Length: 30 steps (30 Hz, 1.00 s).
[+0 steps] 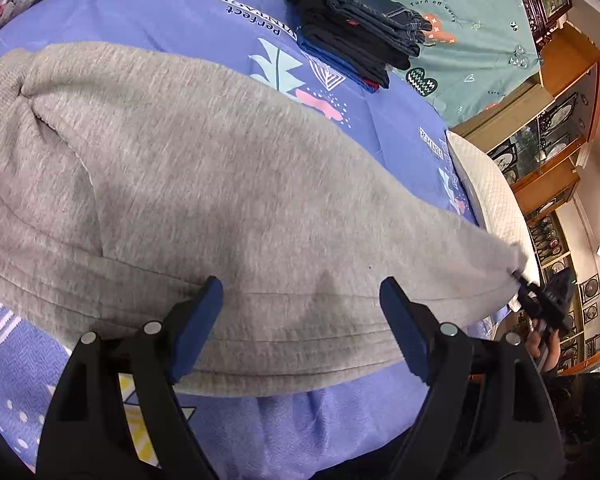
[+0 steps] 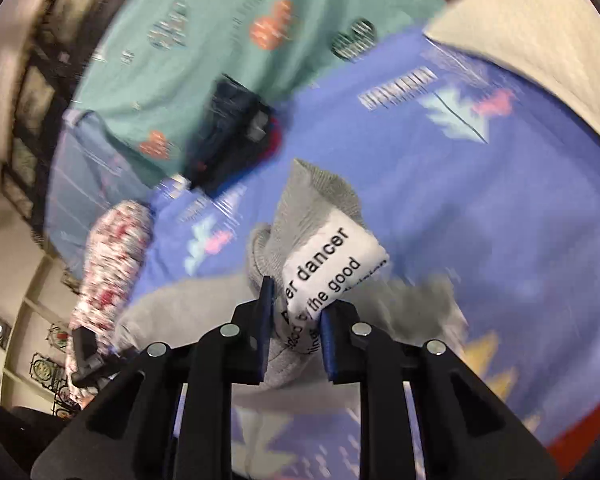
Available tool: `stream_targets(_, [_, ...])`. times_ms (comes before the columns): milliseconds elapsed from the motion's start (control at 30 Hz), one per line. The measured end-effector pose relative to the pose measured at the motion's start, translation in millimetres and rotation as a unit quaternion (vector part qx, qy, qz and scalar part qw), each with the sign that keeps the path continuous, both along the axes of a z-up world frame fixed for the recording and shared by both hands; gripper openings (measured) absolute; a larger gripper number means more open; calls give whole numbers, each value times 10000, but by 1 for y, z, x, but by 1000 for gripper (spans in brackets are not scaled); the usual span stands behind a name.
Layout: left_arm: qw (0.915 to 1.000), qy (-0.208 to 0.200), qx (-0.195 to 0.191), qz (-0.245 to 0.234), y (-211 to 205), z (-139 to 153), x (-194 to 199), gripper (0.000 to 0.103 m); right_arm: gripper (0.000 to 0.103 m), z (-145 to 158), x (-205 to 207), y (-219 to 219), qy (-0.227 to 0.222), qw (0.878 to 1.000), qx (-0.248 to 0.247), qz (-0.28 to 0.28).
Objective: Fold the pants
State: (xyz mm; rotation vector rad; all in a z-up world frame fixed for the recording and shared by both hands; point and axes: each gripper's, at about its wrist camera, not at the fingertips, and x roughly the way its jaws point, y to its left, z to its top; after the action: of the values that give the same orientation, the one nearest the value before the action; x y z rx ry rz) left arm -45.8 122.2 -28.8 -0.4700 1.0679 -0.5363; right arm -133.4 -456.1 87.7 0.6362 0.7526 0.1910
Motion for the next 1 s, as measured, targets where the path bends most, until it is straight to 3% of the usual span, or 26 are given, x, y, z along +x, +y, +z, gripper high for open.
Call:
stream_targets(67, [10000, 7, 8, -31, 1, -1, 0, 82, 20, -34, -9, -7, 531, 9985, 38, -154])
stream_targets(167, [9999, 22, 116, -68, 0, 0, -1, 82, 19, -67, -15, -14, 782, 9962, 184, -329])
stream_targets(333, [9992, 19, 395, -83, 0, 0, -12, 82, 18, -42, -12, -9, 203, 9991, -219, -297])
stream_targets(400, [9989, 17, 457, -98, 0, -1, -15, 82, 19, -37, -4, -8, 251, 9978, -537, -291])
stream_targets(500, [9976, -53, 671, -182, -3, -1, -20, 82, 37, -56, 8, -10, 920, 9910, -877, -409])
stream_targets(600, [9967, -62, 770, -236, -4, 5, -23, 82, 49, -42, 1, -15, 846, 9867, -1140, -796])
stream_targets(667, [9970, -201, 631, -410, -8, 18, -23, 81, 59, -15, -9, -25, 276, 9782, -1542, -1361])
stream_targets(733, [9943, -589, 654, -593, -21, 39, -22, 82, 70, 11, -11, -33, -390, 9772, -1357, -1588])
stream_targets(800, [9915, -841, 695, -704, -34, 52, -17, 87, 70, 27, 22, -20, -574, 9918, -735, -874])
stream_targets(867, [9899, -872, 818, -767, -50, 48, -5, 90, 70, 34, 66, 15, -542, 9982, -253, 8])
stream_targets(1000, [9872, -34, 1273, -959, -70, -5, 8, 89, 71, 25, 161, 116, -86, 9856, 385, 1646])
